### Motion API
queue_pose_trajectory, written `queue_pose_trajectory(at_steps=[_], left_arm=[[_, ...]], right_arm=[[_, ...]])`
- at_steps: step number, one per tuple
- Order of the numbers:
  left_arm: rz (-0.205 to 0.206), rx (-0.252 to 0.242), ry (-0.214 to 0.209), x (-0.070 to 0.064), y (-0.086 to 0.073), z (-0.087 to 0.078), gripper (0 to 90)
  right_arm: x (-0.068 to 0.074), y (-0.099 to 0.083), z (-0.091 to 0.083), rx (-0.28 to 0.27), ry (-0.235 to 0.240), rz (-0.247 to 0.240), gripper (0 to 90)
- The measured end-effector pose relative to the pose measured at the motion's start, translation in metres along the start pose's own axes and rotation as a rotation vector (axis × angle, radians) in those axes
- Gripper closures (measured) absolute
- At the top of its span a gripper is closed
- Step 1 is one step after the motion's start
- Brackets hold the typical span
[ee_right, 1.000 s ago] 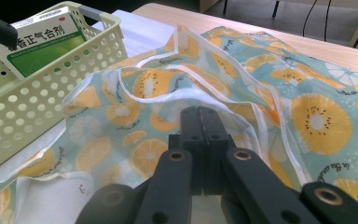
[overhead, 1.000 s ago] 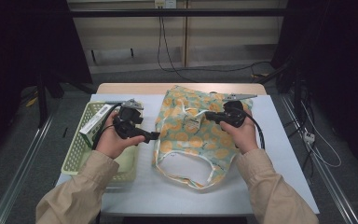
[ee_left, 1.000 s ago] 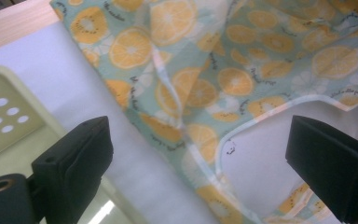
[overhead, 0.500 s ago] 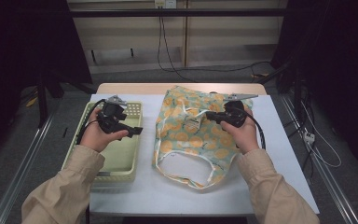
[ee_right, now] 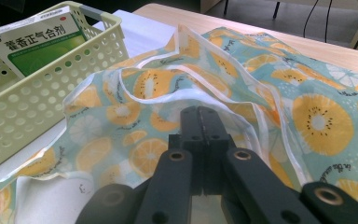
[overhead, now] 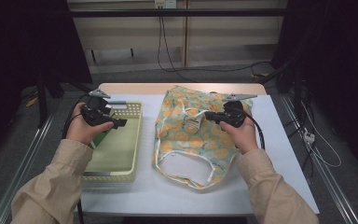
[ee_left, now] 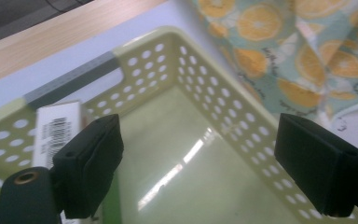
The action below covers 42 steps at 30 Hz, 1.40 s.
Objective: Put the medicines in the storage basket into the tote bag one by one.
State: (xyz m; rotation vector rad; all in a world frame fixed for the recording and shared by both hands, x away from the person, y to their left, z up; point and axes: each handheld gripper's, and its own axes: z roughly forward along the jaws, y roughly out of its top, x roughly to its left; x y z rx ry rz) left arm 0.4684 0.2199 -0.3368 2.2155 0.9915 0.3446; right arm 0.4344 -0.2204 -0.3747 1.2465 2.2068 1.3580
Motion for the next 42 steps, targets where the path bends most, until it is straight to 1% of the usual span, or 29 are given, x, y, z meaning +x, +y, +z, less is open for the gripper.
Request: queue_pose_trajectory(at_steps=[1, 2, 3, 5, 6, 7, 8, 11, 12, 14, 17, 18, 20, 22, 23, 24, 25, 26, 28, 29, 30, 32, 33, 34, 35, 37, 39, 40, 42], left_arm=[[0.002, 0.000, 0.007, 0.005, -0.001, 0.000, 14.9], [-0.009, -0.001, 0.011, 0.007, -0.002, 0.000, 15.3], [-0.016, 0.002, 0.025, 0.012, -0.003, 0.000, 15.7], [-0.030, 0.005, 0.039, 0.019, -0.005, -0.001, 15.8], [-0.030, 0.007, 0.050, 0.024, -0.006, -0.001, 15.9], [-0.041, 0.010, 0.056, 0.027, -0.007, 0.000, 16.5], [-0.035, 0.018, 0.074, 0.031, -0.007, 0.000, 17.3], [-0.054, 0.017, 0.104, 0.039, -0.010, 0.000, 17.9], [-0.060, 0.017, 0.114, 0.041, -0.011, 0.001, 18.6], [-0.057, 0.027, 0.134, 0.044, -0.012, 0.003, 19.6], [-0.041, 0.069, 0.154, 0.045, -0.013, 0.007, 22.0], [-0.047, 0.063, 0.179, 0.044, -0.014, 0.008, 23.5], [-0.038, 0.075, 0.196, 0.045, -0.014, 0.010, 24.2], [-0.039, 0.103, 0.194, 0.046, -0.017, 0.013, 30.4], [-0.054, 0.112, 0.199, 0.047, -0.019, 0.016, 32.3], [-0.055, 0.129, 0.202, 0.048, -0.021, 0.017, 32.5], [-0.056, 0.136, 0.199, 0.049, -0.022, 0.019, 33.9], [-0.071, 0.136, 0.190, 0.049, -0.025, 0.021, 36.3], [-0.085, 0.157, 0.185, 0.050, -0.028, 0.024, 44.0], [-0.095, 0.162, 0.190, 0.049, -0.030, 0.026, 47.7], [-0.086, 0.179, 0.188, 0.049, -0.031, 0.027, 51.5], [-0.099, 0.194, 0.182, 0.048, -0.032, 0.029, 59.5], [-0.098, 0.200, 0.191, 0.047, -0.031, 0.029, 60.5], [-0.106, 0.196, 0.191, 0.046, -0.031, 0.029, 61.8], [-0.116, 0.198, 0.180, 0.045, -0.029, 0.029, 62.0], [-0.107, 0.181, 0.183, 0.040, -0.026, 0.028, 62.2], [-0.115, 0.150, 0.153, 0.034, -0.022, 0.025, 62.4], [-0.105, 0.152, 0.141, 0.032, -0.020, 0.023, 62.4], [-0.088, 0.142, 0.115, 0.025, -0.013, 0.018, 62.5]], right_arm=[[0.000, 0.000, 0.000, 0.001, -0.001, 0.000, 90.0], [0.000, 0.000, 0.000, 0.001, -0.001, -0.001, 90.0], [0.000, 0.000, 0.000, 0.000, 0.000, 0.001, 90.0], [-0.001, 0.000, -0.001, 0.000, 0.002, 0.000, 90.0], [-0.001, 0.000, -0.001, 0.000, 0.002, 0.001, 90.0], [-0.001, 0.000, -0.001, -0.001, 0.003, 0.004, 90.0], [-0.001, 0.000, -0.001, 0.000, 0.003, 0.004, 90.0], [-0.002, 0.000, -0.001, -0.003, 0.007, 0.005, 90.0], [-0.002, 0.000, -0.001, -0.003, 0.008, 0.004, 90.0], [-0.002, 0.000, 0.000, -0.002, 0.008, 0.004, 90.0], [-0.002, 0.000, 0.000, -0.002, 0.010, 0.004, 90.0], [-0.002, 0.000, 0.000, -0.003, 0.011, 0.003, 90.0], [-0.002, 0.000, -0.001, -0.003, 0.010, 0.002, 90.0], [-0.002, 0.000, -0.001, -0.004, 0.007, 0.003, 90.0], [-0.002, 0.000, -0.001, -0.004, 0.007, 0.003, 90.0], [-0.002, 0.000, -0.002, -0.005, 0.007, 0.002, 90.0], [-0.002, 0.000, -0.002, -0.004, 0.008, 0.002, 90.0], [-0.003, 0.000, -0.002, -0.004, 0.008, 0.002, 90.0], [-0.003, 0.000, -0.002, -0.005, 0.007, 0.003, 90.0], [-0.003, 0.000, -0.003, -0.004, 0.007, 0.004, 90.0], [-0.003, 0.000, -0.003, -0.003, 0.006, 0.003, 90.0], [-0.004, 0.000, -0.003, -0.005, 0.005, 0.000, 90.0], [-0.004, 0.000, -0.004, -0.005, 0.003, 0.003, 90.0], [-0.004, 0.000, -0.004, -0.008, 0.003, 0.004, 90.0], [-0.004, 0.000, -0.004, -0.007, 0.002, 0.005, 90.0], [-0.004, 0.000, -0.004, -0.004, 0.002, 0.006, 90.0], [-0.004, 0.000, -0.004, -0.005, 0.001, 0.007, 90.0], [-0.004, 0.000, -0.004, -0.004, 0.002, 0.004, 90.0], [-0.004, 0.000, -0.004, -0.005, 0.000, 0.003, 90.0]])
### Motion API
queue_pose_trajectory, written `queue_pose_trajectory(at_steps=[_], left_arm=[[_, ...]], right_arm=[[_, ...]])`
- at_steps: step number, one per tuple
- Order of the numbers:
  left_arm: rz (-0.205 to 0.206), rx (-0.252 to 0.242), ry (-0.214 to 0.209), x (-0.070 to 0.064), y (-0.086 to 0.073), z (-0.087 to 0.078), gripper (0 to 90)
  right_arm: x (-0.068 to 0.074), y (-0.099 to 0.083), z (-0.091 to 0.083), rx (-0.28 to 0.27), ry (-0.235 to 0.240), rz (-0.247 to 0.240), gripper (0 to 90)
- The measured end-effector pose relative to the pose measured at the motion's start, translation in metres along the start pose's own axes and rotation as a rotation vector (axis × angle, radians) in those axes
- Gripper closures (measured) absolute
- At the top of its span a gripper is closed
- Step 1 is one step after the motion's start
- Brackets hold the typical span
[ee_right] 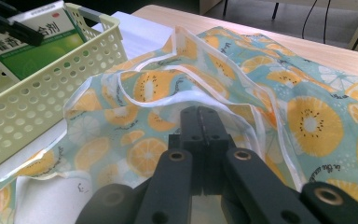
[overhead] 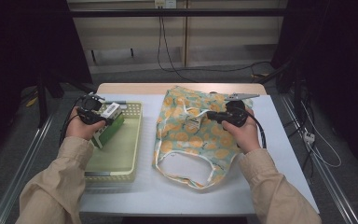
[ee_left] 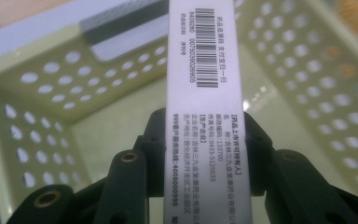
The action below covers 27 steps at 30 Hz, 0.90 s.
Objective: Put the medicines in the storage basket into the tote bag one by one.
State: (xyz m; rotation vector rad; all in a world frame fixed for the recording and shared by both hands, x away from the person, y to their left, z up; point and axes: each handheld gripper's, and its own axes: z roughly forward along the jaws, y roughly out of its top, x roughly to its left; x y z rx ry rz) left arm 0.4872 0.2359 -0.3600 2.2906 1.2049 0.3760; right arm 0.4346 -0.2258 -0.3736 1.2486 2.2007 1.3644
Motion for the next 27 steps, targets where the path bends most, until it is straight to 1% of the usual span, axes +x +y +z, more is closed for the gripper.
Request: queue_pose_trajectory(at_steps=[1, 2, 4, 6, 8, 9, 10, 12, 16, 18, 20, 22, 24, 25, 26, 27], left_arm=[[0.002, -0.019, -0.018, -0.005, 0.004, -0.004, 62.5], [0.004, -0.029, -0.028, -0.007, 0.006, -0.007, 62.5], [0.006, -0.057, -0.065, -0.014, 0.011, -0.015, 62.5], [0.017, -0.077, -0.086, -0.022, 0.016, -0.020, 62.6], [0.029, -0.090, -0.117, -0.029, 0.021, -0.026, 62.6], [0.041, -0.093, -0.130, -0.031, 0.023, -0.029, 62.6], [0.049, -0.099, -0.133, -0.035, 0.025, -0.031, 62.6], [0.079, -0.113, -0.142, -0.044, 0.031, -0.037, 62.6], [0.114, -0.146, -0.166, -0.059, 0.041, -0.047, 62.6], [0.143, -0.155, -0.191, -0.070, 0.046, -0.051, 62.6], [0.164, -0.160, -0.206, -0.079, 0.050, -0.053, 62.6], [0.190, -0.168, -0.231, -0.091, 0.054, -0.055, 62.6], [0.215, -0.177, -0.246, -0.104, 0.058, -0.055, 62.6], [0.234, -0.180, -0.260, -0.112, 0.059, -0.055, 62.6], [0.244, -0.182, -0.272, -0.117, 0.060, -0.054, 62.6], [0.258, -0.189, -0.284, -0.125, 0.062, -0.053, 62.6]], right_arm=[[0.000, 0.000, 0.000, 0.001, 0.000, 0.001, 90.0], [0.000, 0.000, 0.000, -0.002, -0.001, -0.001, 90.0], [0.000, 0.000, 0.001, -0.001, -0.001, 0.004, 90.0], [-0.001, 0.000, 0.002, 0.004, -0.002, 0.006, 90.0], [-0.001, 0.000, 0.002, 0.001, -0.003, 0.008, 90.0], [-0.001, 0.000, 0.002, 0.001, -0.002, 0.010, 90.0], [-0.001, 0.000, 0.002, 0.002, -0.003, 0.012, 90.0], [0.000, 0.000, 0.002, 0.001, -0.004, 0.009, 90.0], [0.000, 0.000, 0.002, -0.002, -0.004, 0.010, 90.0], [0.000, 0.001, 0.002, -0.005, -0.006, 0.009, 90.0], [0.001, 0.001, 0.002, -0.010, -0.004, 0.010, 90.0], [0.001, 0.002, 0.002, -0.011, -0.004, 0.010, 90.0], [0.001, 0.003, 0.002, -0.012, -0.006, 0.007, 90.0], [0.002, 0.003, 0.001, -0.014, -0.007, 0.008, 90.0], [0.002, 0.004, 0.001, -0.015, -0.007, 0.005, 90.0], [0.002, 0.005, 0.000, -0.014, -0.008, 0.006, 90.0]])
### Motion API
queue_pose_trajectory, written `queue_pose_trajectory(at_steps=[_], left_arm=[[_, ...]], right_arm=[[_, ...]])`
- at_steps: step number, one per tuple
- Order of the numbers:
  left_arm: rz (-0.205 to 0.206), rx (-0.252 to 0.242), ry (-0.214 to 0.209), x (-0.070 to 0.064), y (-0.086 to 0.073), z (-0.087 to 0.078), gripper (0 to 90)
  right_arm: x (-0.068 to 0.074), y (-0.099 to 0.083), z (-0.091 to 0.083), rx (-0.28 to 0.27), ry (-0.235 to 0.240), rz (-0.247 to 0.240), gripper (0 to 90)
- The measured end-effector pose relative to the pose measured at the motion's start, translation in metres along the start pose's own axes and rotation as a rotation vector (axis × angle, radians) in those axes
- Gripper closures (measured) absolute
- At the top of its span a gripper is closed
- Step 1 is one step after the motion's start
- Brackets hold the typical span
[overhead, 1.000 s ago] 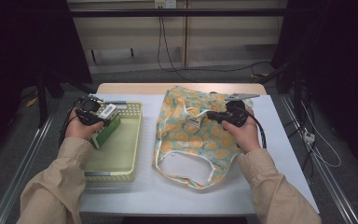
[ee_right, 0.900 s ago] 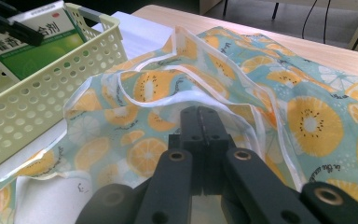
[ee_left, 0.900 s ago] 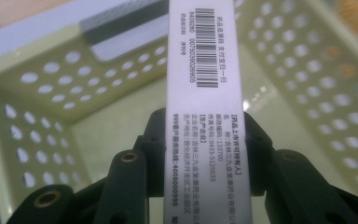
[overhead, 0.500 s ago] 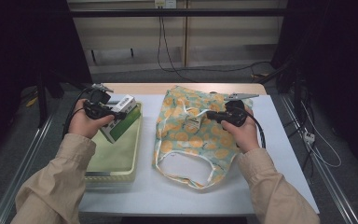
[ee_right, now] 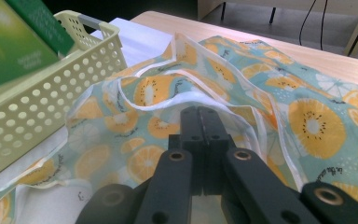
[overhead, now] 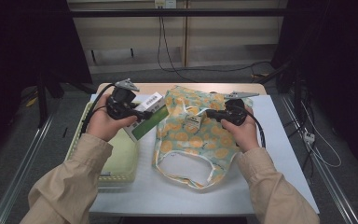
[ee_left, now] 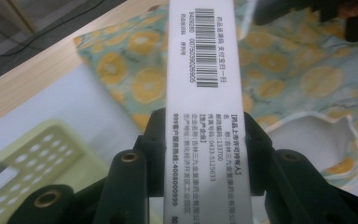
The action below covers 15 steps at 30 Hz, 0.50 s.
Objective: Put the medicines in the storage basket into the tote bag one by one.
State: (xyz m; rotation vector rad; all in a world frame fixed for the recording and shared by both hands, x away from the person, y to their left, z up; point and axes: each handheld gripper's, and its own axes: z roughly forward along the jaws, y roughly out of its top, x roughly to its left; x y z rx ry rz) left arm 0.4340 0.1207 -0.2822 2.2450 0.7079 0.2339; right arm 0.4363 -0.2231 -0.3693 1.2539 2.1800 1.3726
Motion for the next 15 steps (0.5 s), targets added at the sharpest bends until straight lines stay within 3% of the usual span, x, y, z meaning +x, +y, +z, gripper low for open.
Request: queue_pose_trajectory(at_steps=[6, 15], left_arm=[[0.065, 0.028, -0.061, -0.027, 0.009, 0.026, 62.6], [0.084, 0.066, -0.128, -0.051, 0.006, 0.082, 62.5]], right_arm=[[0.001, 0.006, -0.003, -0.016, -0.001, -0.002, 90.0], [0.001, 0.009, -0.006, -0.027, 0.000, 0.000, 90.0]])
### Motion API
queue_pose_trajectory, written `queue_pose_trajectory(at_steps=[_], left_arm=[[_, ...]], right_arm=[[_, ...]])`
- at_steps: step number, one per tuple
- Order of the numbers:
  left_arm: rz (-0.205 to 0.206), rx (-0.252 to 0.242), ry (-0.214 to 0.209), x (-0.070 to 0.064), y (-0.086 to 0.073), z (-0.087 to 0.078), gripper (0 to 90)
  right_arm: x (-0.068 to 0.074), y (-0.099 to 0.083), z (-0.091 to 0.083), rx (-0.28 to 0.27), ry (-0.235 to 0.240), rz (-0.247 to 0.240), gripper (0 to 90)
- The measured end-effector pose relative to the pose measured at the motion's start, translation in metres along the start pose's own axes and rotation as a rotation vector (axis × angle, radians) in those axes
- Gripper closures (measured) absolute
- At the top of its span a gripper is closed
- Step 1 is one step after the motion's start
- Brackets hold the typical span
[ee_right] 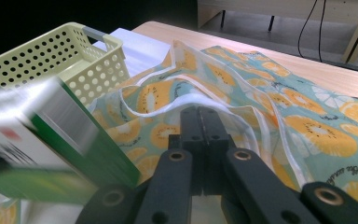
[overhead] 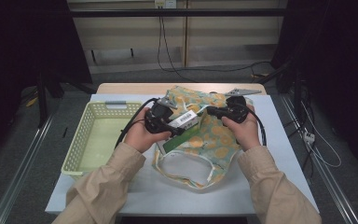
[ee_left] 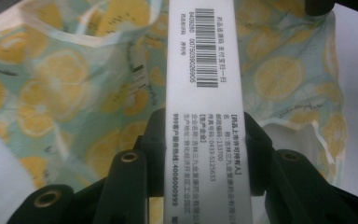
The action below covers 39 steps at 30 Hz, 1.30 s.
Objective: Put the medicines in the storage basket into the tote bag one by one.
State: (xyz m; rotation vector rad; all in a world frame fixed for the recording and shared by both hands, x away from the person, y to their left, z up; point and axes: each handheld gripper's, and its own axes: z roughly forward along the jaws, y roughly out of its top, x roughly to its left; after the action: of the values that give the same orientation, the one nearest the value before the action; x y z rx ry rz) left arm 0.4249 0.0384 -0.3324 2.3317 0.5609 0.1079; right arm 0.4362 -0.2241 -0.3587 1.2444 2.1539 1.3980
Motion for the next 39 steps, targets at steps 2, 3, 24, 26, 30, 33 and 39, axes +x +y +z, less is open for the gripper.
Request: queue_pose_trajectory(at_steps=[2, 3, 24, 26, 30, 33, 39], left_arm=[[0.002, 0.013, -0.006, -0.001, 0.000, 0.010, 62.5], [-0.009, 0.006, -0.007, -0.002, 0.000, 0.016, 62.5], [-0.061, 0.017, 0.073, 0.012, 0.006, 0.083, 62.4], [-0.079, 0.000, 0.067, 0.013, 0.006, 0.086, 62.3], [-0.077, -0.013, 0.102, 0.012, 0.007, 0.089, 58.4], [-0.043, -0.002, 0.087, 0.009, 0.007, 0.087, 44.0], [-0.050, -0.034, 0.075, 0.003, 0.005, 0.064, 31.5]], right_arm=[[0.000, 0.001, -0.001, 0.000, 0.001, -0.002, 90.0], [0.000, 0.001, -0.001, -0.003, 0.003, -0.002, 90.0], [0.001, 0.002, -0.003, -0.008, 0.017, -0.009, 90.0], [0.001, 0.002, -0.003, -0.008, 0.017, -0.009, 90.0], [0.000, 0.002, -0.004, -0.006, 0.017, -0.010, 90.0], [0.000, 0.001, -0.004, -0.006, 0.016, -0.010, 90.0], [-0.001, -0.003, -0.003, 0.000, 0.015, -0.003, 90.0]])
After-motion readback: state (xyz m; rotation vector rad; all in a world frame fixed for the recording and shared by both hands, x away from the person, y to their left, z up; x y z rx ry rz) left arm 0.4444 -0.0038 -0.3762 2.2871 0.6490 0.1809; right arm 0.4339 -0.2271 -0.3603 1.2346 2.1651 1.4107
